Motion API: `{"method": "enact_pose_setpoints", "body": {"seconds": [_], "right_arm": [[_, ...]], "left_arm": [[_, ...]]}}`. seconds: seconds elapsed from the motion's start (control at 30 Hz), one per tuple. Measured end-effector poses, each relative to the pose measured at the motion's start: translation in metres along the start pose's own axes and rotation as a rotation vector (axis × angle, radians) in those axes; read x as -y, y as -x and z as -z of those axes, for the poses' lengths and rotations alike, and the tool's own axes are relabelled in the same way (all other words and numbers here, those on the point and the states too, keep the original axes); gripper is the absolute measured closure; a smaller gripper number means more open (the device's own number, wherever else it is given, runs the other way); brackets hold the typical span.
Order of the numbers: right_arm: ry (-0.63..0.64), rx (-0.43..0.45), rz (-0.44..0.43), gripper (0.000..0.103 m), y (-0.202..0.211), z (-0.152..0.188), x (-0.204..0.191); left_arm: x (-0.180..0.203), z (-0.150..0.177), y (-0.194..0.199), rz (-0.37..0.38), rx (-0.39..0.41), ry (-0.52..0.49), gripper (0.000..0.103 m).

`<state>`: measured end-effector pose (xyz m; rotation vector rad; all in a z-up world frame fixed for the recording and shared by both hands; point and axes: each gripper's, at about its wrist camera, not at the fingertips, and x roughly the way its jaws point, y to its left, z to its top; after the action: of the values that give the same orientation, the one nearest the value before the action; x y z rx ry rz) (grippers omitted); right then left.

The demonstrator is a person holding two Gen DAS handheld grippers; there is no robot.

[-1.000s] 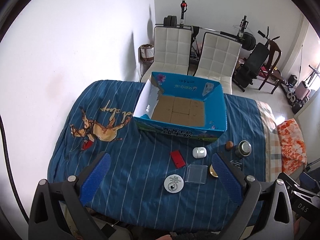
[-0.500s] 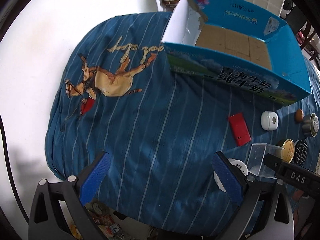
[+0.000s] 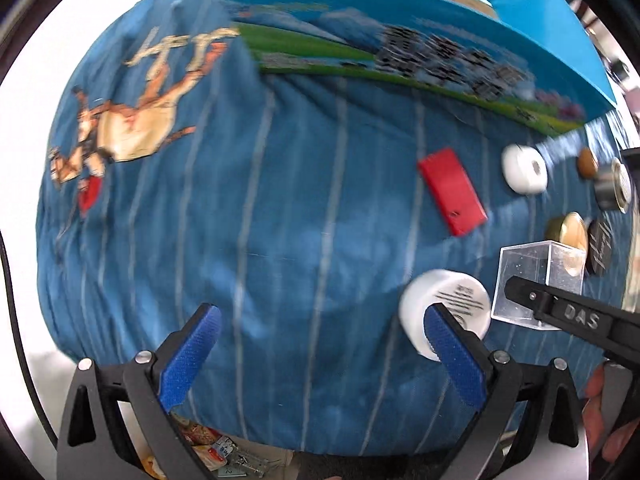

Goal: Organize rigid objects
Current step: 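Grasp the clear plastic cube with the right tool while the left tool grasps the white cream jar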

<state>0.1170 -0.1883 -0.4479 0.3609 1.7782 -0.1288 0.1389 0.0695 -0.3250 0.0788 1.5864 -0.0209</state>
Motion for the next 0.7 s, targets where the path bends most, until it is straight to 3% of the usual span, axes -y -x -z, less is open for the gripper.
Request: {"method": "enact_pose_setpoints", "body": {"seconds": [0.23,0.43,0.57,0.7], "right_arm": [[-0.005,0.021,0.028,0.038,0.033,0.029,0.035],[-0.085,0.006,0.035,0.038,0.026,0.045,0.075],[-0.107,0.016,0.052,0.038,0.03,0.052,0.092],[-0.129,0.01,0.061,0.038,0.032,0.057,0.102]], "left_arm": [[0.051,0.0,-0.024,0.087,-0.065,-0.142,0.0],[0.094,-0.002,-0.062,0.08,-0.148,-0.258,0.004],[0.112,-0.003,-0.081,0.076,-0.183,-0.302,0.018],[0.124,-0.001,-0.078,0.033,-0.146,-0.335,0.025]]}}
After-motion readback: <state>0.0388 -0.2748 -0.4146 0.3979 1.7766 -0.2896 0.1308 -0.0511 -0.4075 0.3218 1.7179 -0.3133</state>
